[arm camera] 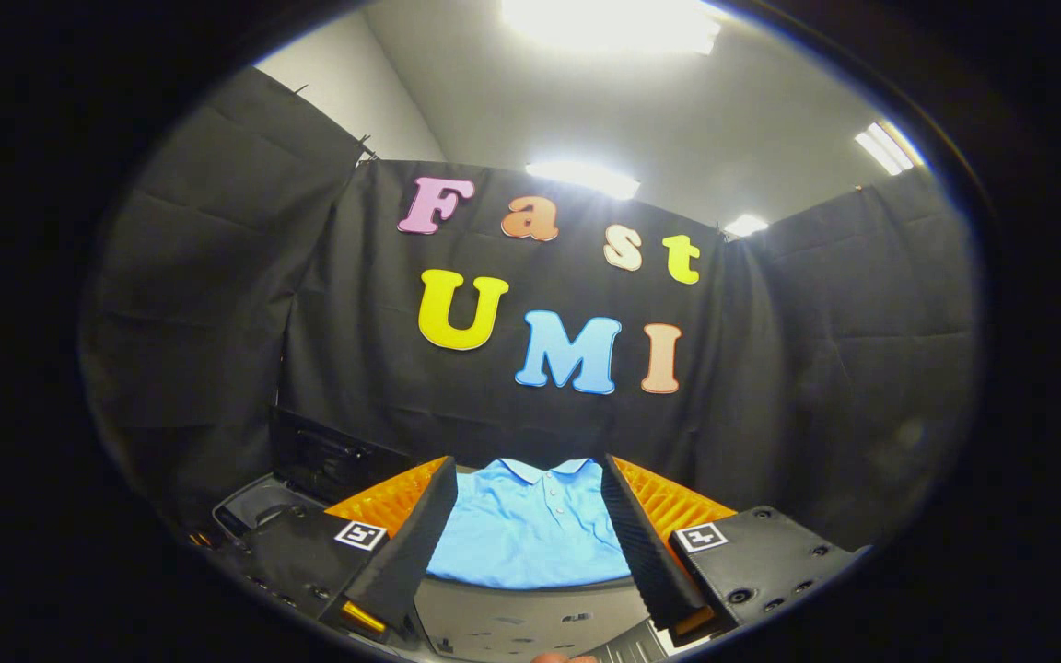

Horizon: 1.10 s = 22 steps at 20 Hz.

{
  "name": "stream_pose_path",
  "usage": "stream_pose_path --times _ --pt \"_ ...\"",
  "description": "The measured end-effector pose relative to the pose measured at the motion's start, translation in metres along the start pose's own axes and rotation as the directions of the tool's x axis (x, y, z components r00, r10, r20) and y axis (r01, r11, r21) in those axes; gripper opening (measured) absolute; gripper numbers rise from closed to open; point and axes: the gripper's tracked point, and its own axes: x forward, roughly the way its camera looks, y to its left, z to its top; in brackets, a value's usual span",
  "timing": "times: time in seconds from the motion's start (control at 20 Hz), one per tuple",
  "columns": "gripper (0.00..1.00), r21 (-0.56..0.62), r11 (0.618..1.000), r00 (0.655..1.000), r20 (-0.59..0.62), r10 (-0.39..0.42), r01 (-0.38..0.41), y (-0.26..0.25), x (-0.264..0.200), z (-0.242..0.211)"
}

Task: Put the clothes into the washing machine and then close the washing machine lid.

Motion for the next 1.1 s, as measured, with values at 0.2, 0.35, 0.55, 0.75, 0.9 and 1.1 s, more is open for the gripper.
stream_pose_path --times 0.2,0.35,0.55,0.75,0.9,1.1 --pt "0.98 0.007 1.000 0.996 -0.089 0.011 -0.010 -0.018 0.040 -0.016" --pt "0.98 0.009 1.000 0.983 -0.185 0.022 -0.020 -0.025 0.064 -0.038" --pt "0.98 0.011 0.999 0.969 -0.245 0.038 -0.037 -0.031 0.092 -0.056" --pt "0.98 0.043 0.997 0.951 -0.301 0.072 -0.062 -0.027 0.116 -0.069" --pt "0.98 0.030 0.996 0.936 -0.343 0.084 -0.078 -0.024 0.132 -0.082" --pt "0.98 0.033 0.996 0.918 -0.388 0.086 -0.080 -0.024 0.151 -0.102"
